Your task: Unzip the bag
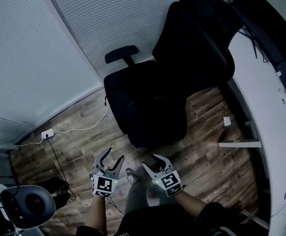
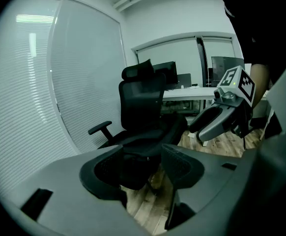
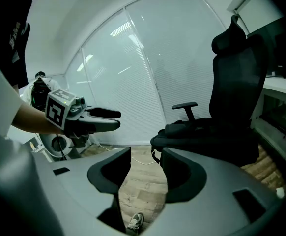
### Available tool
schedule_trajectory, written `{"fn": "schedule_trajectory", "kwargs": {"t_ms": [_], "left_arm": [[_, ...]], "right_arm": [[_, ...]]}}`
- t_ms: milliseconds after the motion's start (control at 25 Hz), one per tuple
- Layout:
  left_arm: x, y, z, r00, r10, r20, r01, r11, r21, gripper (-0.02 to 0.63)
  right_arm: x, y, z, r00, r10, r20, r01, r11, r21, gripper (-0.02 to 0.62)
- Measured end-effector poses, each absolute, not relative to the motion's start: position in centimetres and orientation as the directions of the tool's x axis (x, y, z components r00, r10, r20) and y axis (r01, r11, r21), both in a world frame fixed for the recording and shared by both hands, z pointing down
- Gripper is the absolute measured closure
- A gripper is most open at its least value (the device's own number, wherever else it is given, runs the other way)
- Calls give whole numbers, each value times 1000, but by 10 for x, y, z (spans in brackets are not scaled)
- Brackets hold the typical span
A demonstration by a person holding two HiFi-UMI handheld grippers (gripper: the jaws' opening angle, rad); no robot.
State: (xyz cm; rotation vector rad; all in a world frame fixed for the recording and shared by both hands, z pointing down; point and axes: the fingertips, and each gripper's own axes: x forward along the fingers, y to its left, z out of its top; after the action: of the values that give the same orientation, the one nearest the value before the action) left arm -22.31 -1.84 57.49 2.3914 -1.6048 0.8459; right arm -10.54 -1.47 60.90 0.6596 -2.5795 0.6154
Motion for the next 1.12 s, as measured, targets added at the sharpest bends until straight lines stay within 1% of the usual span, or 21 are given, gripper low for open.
{"fn": "schedule_trajectory", "kwargs": {"t_ms": [200, 360, 520, 720, 1040, 1080, 1120], "left_arm": [[-236, -30, 602, 331, -786, 522, -859, -480, -178, 373], [-243, -35, 619, 352, -765, 540, -830, -521, -197, 371], [-247, -33, 630, 414, -746, 522, -810, -563, -162, 373], [-258, -29, 644, 427, -709, 561, -778, -604, -172, 373], [-256, -16, 659, 468, -672, 574, -742, -652, -158, 373], [-255, -16, 660, 470, -666, 579, -735, -659, -161, 373], [-254, -15, 662, 473, -659, 585, -730, -665, -158, 373]], "right_arm": [[-134, -25, 657, -777, -383, 499, -575, 755, -316, 413], [-151, -37, 680, -752, -445, 487, -625, 717, -310, 413], [-167, -44, 702, -725, -496, 478, -670, 668, -323, 413], [-180, -55, 712, -693, -563, 450, -712, 633, -304, 413], [-190, -65, 719, -673, -635, 379, -735, 633, -244, 414], [-188, -67, 720, -666, -643, 378, -741, 628, -239, 420], [-186, -68, 721, -658, -651, 379, -749, 620, -235, 442]]}}
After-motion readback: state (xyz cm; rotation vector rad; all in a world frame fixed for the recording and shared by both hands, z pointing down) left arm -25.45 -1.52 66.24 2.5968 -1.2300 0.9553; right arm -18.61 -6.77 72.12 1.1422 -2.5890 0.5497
